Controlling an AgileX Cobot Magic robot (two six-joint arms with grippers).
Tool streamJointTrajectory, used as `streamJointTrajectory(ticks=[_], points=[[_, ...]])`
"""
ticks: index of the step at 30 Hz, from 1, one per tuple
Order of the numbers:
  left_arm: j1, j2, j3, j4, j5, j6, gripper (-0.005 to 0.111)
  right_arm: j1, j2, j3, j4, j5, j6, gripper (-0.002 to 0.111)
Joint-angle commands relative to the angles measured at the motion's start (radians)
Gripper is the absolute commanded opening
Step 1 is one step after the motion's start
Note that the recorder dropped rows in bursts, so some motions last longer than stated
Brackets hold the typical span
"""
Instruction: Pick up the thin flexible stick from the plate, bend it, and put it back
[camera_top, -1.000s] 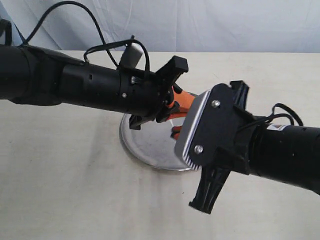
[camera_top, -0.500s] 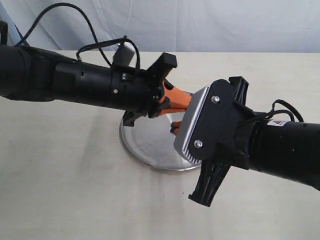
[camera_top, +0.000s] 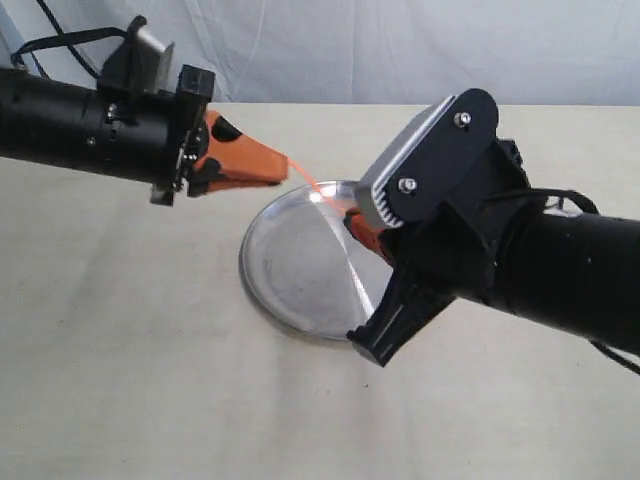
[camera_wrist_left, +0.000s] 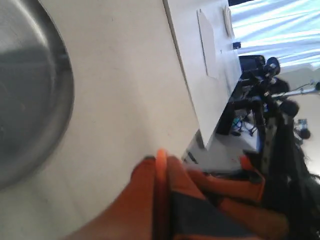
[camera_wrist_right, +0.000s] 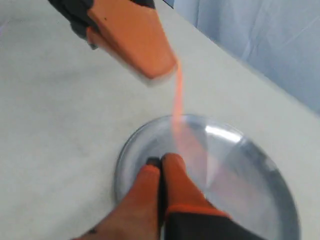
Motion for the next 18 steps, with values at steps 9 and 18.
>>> streamJointTrajectory(ticks=[9,18], points=[[0.057,-0.189,-0.01,0.194,-0.167,0.129,0.0,-0.001,0.178,-0.027,0.117,0.001,0.223,-0.001],[0.055,-0.181,-0.01,0.298,-0.314,0.059,0.0,-0.001,0.167,-0.067,0.214,-0.437,0.211,-0.001]])
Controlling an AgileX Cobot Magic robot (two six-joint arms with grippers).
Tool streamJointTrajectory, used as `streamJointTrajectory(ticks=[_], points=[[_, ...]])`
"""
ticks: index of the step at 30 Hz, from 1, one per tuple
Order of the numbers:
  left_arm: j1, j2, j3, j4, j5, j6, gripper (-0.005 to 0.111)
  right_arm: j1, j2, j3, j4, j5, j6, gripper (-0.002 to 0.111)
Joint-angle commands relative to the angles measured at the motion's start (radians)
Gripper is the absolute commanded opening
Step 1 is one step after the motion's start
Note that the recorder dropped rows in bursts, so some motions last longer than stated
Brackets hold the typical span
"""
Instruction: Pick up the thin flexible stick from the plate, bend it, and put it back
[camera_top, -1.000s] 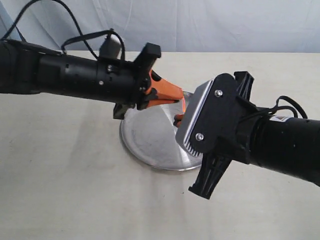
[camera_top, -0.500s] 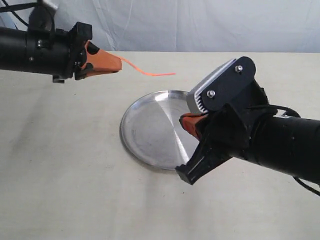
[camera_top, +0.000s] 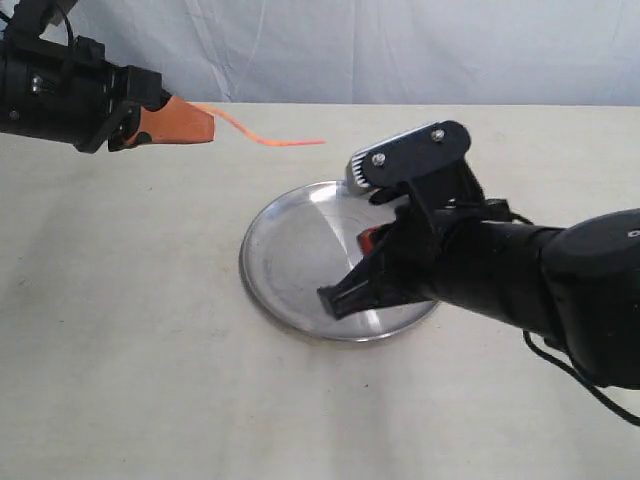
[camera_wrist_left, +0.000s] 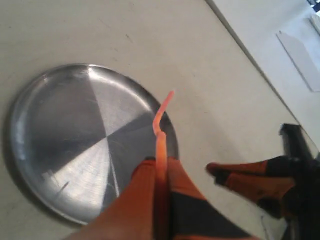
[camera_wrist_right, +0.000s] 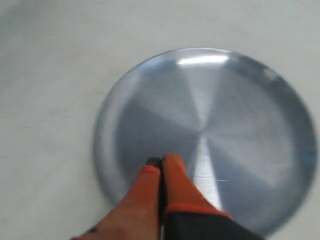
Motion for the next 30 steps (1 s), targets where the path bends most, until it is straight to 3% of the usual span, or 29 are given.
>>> streamJointTrajectory(ticks=[1,6,11,14,17,20,22,26,30], points=[[-0.004,0.017,-0.002,0.041,-0.111,-0.037,0.0,-0.001,-0.064,-0.007,0.051,-0.338,-0.026,-0.001],[-0.004,0.108,-0.002,-0.016,-0.159,-0.029,0.0,-0.001,-0.173,-0.007,0.051,-0.507,-0.053,-0.001],[-0.02,0.241,-0.002,-0.1,-0.12,0.004,0.0,-0.001,-0.248,-0.007,0.051,-0.575,-0.053,-0.001],[-0.067,0.301,-0.002,-0.179,-0.116,0.058,0.0,-0.001,-0.264,-0.007,0.051,-0.605,-0.067,-0.001],[-0.162,0.373,-0.002,-0.3,-0.196,0.155,0.0,-0.001,-0.268,-0.007,0.051,-0.614,-0.097,-0.001],[-0.214,0.42,-0.004,-0.348,-0.233,0.225,0.002,-0.001,-0.268,-0.007,0.051,-0.614,-0.097,-0.001],[-0.228,0.453,-0.013,-0.371,-0.21,0.232,0.01,-0.001,-0.268,-0.007,0.051,-0.612,-0.096,-0.001],[-0.233,0.499,-0.072,-0.386,-0.145,0.232,0.042,-0.001,-0.268,-0.007,0.051,-0.589,-0.096,-0.001],[-0.231,0.501,-0.118,-0.37,-0.125,0.232,0.063,-0.001,-0.268,-0.007,0.051,-0.586,-0.101,-0.001]])
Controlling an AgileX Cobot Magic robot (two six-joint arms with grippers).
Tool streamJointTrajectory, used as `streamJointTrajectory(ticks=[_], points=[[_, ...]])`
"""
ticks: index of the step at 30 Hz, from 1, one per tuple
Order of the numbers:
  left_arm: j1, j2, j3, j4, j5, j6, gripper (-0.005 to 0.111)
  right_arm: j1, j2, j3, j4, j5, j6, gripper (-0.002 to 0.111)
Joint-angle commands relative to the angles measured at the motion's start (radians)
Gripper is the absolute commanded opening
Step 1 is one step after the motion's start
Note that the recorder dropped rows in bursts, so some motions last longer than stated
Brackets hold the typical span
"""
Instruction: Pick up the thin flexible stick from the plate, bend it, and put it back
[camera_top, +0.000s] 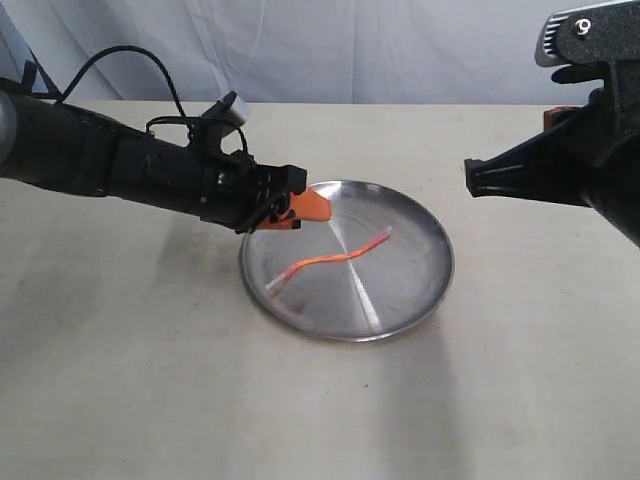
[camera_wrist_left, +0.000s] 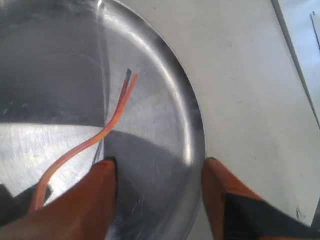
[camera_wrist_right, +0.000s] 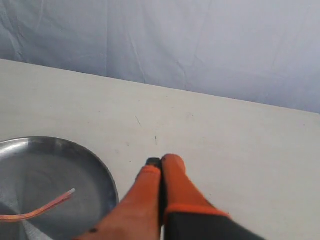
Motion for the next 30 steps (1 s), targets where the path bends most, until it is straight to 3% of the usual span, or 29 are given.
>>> streamJointTrajectory(ticks=[1,4,6,7,10,11,15,20,25,27,29,30], points=[[-0.001,0.002,-0.043,0.013,0.026,0.004,0.065,-0.001,-0.006,-0.005,-0.001,0.001,-0.013,-0.001],[0.023,-0.011,-0.055,0.08,0.053,-0.004,0.065,-0.001,-0.006,-0.005,-0.001,0.001,-0.028,-0.001],[0.048,-0.038,-0.055,0.175,0.06,-0.063,0.057,-0.001,-0.006,-0.005,-0.001,0.009,-0.028,-0.001],[0.059,-0.056,-0.055,0.226,0.065,-0.095,0.049,-0.001,-0.006,-0.005,-0.001,0.022,-0.028,-0.001],[0.101,-0.124,-0.035,0.384,0.067,-0.19,0.008,-0.001,-0.006,0.006,-0.001,0.134,-0.035,-0.001],[0.117,-0.156,-0.017,0.407,0.067,-0.203,0.001,-0.001,-0.006,0.02,-0.001,0.181,-0.038,-0.001],[0.165,-0.312,0.081,0.41,0.051,-0.167,0.0,-0.001,-0.006,0.073,-0.001,0.363,-0.038,-0.001],[0.166,-0.587,0.231,0.335,-0.059,-0.06,0.0,-0.001,-0.006,0.136,-0.001,0.641,-0.099,-0.001],[0.166,-0.885,0.33,0.24,-0.191,0.085,0.0,-0.001,-0.006,0.119,-0.001,0.742,-0.157,-0.001],[0.166,-0.976,0.342,0.24,-0.214,0.085,0.0,-0.001,-0.006,0.09,-0.001,0.722,-0.159,-0.001],[0.166,-1.085,0.343,0.247,-0.212,0.083,0.0,-0.001,-0.006,0.0,-0.001,0.526,-0.103,-0.001],[0.166,-1.128,0.343,0.247,-0.194,0.083,0.0,-0.001,-0.006,-0.075,-0.001,0.298,-0.026,-0.001]])
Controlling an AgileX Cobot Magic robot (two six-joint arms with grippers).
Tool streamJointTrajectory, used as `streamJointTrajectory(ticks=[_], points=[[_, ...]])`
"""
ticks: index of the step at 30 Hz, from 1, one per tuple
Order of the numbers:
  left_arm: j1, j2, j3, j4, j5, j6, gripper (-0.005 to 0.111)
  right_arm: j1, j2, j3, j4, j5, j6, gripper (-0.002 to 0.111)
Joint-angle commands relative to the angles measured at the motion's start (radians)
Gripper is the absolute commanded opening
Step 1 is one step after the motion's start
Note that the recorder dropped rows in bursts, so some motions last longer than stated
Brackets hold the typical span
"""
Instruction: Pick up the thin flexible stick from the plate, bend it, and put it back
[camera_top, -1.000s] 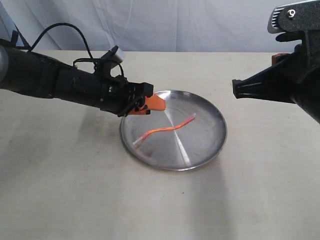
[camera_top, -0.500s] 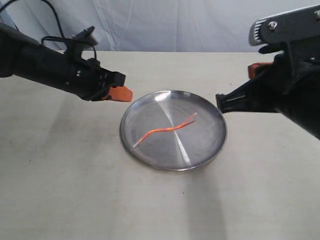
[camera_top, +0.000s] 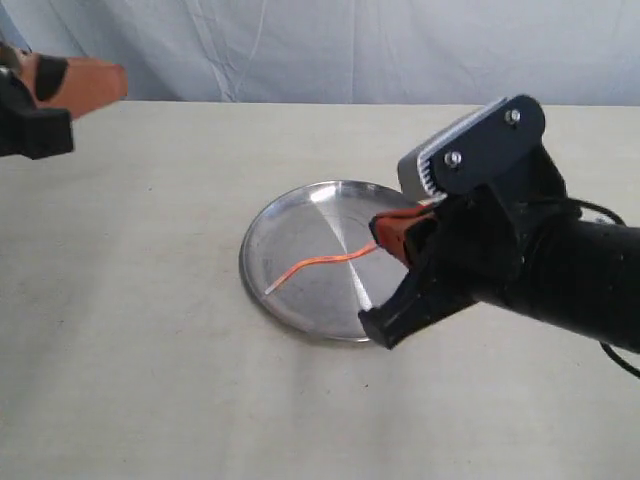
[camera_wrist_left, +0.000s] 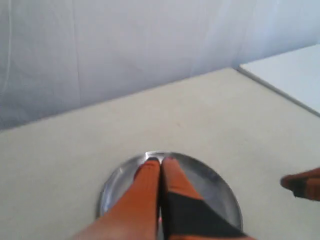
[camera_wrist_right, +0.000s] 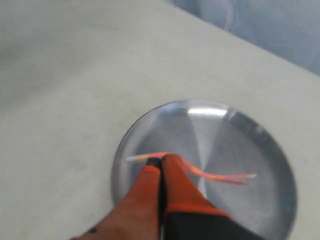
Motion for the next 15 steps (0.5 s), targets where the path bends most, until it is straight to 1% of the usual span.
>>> streamJointTrajectory(ticks=[1,2,3,4,5,6,7,8,10,11,13,15], points=[[0.001,-0.153,0.012,-0.016,0.017,0.007,0.0,-0.001,-0.004,-0.182,-0.004,-0.49,0.114,-0.001],[0.001,-0.175,0.012,0.002,0.033,0.003,0.0,-0.005,-0.004,-0.243,-0.004,-0.644,0.027,-0.001],[0.001,-0.183,0.012,0.016,0.041,0.001,0.0,-0.019,-0.004,-0.27,-0.004,-0.702,-0.065,-0.001],[0.001,-0.19,0.012,0.039,0.06,-0.002,0.0,-0.061,-0.002,-0.301,-0.004,-0.8,-0.234,-0.001],[0.001,-0.19,0.012,0.043,0.07,-0.002,0.0,-0.09,0.003,-0.307,-0.004,-0.852,-0.303,-0.001],[0.001,-0.19,0.012,0.05,0.073,-0.002,0.0,-0.16,0.005,-0.308,-0.004,-0.936,-0.355,-0.001],[0.001,-0.19,0.012,0.049,0.073,-0.002,0.0,-0.214,0.002,-0.306,-0.004,-0.943,-0.355,-0.001],[0.001,-0.19,0.012,0.049,0.073,-0.002,0.0,-0.234,0.002,-0.301,-0.004,-0.943,-0.355,-0.001],[0.001,-0.19,0.012,0.049,0.073,-0.002,0.0,-0.239,0.001,-0.293,-0.004,-0.924,-0.35,-0.001],[0.001,-0.19,0.012,0.049,0.073,-0.002,0.0,-0.239,0.003,-0.291,-0.004,-0.885,-0.319,-0.001],[0.001,-0.19,0.012,0.049,0.073,-0.002,0.0,-0.239,0.005,-0.291,-0.004,-0.899,-0.254,-0.001],[0.001,-0.19,0.012,0.05,0.069,-0.002,0.0,-0.239,0.005,-0.291,-0.004,-0.911,-0.253,-0.001]])
